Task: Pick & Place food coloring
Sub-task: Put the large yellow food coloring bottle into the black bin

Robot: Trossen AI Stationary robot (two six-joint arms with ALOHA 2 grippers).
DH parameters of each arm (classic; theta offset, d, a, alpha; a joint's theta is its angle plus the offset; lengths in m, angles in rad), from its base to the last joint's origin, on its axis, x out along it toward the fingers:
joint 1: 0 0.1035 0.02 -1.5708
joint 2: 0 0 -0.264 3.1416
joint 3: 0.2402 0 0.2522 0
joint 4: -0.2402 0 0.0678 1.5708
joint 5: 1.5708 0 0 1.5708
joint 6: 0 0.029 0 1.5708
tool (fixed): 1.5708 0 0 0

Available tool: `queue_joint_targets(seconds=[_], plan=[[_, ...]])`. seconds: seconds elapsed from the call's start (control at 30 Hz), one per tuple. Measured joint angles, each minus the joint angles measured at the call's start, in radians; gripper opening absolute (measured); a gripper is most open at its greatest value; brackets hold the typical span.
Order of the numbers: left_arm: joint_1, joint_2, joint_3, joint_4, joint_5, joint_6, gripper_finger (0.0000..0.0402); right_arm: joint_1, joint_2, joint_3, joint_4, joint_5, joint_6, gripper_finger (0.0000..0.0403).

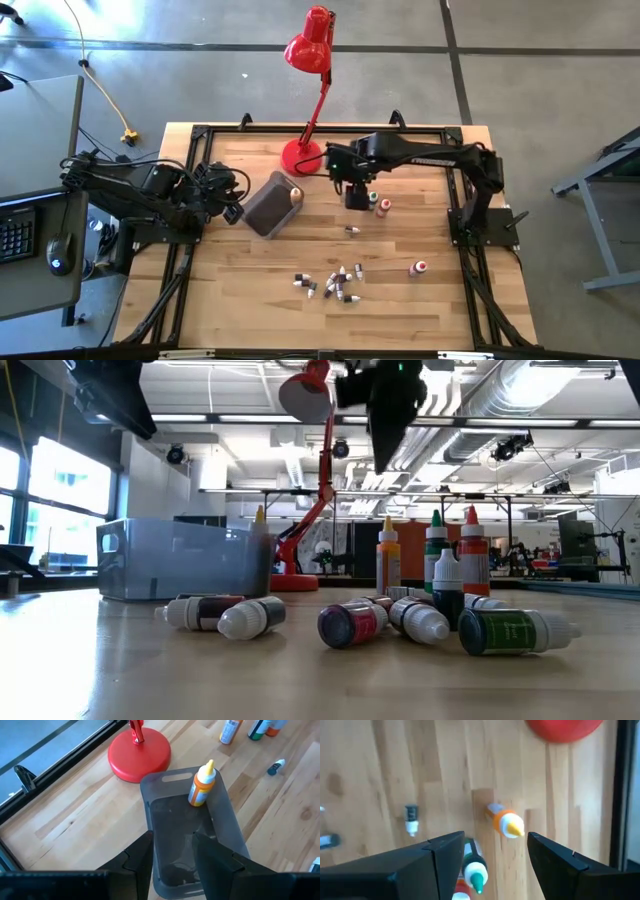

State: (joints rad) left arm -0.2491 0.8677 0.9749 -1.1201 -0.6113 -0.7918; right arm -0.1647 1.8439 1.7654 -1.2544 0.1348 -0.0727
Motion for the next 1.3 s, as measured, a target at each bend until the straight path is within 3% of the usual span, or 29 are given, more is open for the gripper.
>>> queue_joint_targets(seconds=[0.3,0.6,0.83,1.07,1.3], plan=[[0.000,0.002,0.000,0.022,0.000,0.000,0.0131,-0.138,0.001,-0.210,0.152,-0.019,-0.072,0.0211],[0.000,0.002,0.000,0.021,-0.001,0.000,0.0131,-0.196,0.000,-0.243,0.226,-0.209,-0.175,0.0211],[0.000,0.002,0.000,0.021,-0.001,0.000,0.0131,-0.195,0.007,-0.243,0.237,-0.201,-0.178,0.0211],[0.000,0.002,0.000,0.022,-0.002,0.000,0.0131,-0.168,0.022,-0.243,0.239,-0.121,-0.173,0.0211],[0.000,0.001,0.000,0.023,-0.002,0.000,0.0131,-0.155,0.032,-0.242,0.234,-0.131,-0.154,0.0211]])
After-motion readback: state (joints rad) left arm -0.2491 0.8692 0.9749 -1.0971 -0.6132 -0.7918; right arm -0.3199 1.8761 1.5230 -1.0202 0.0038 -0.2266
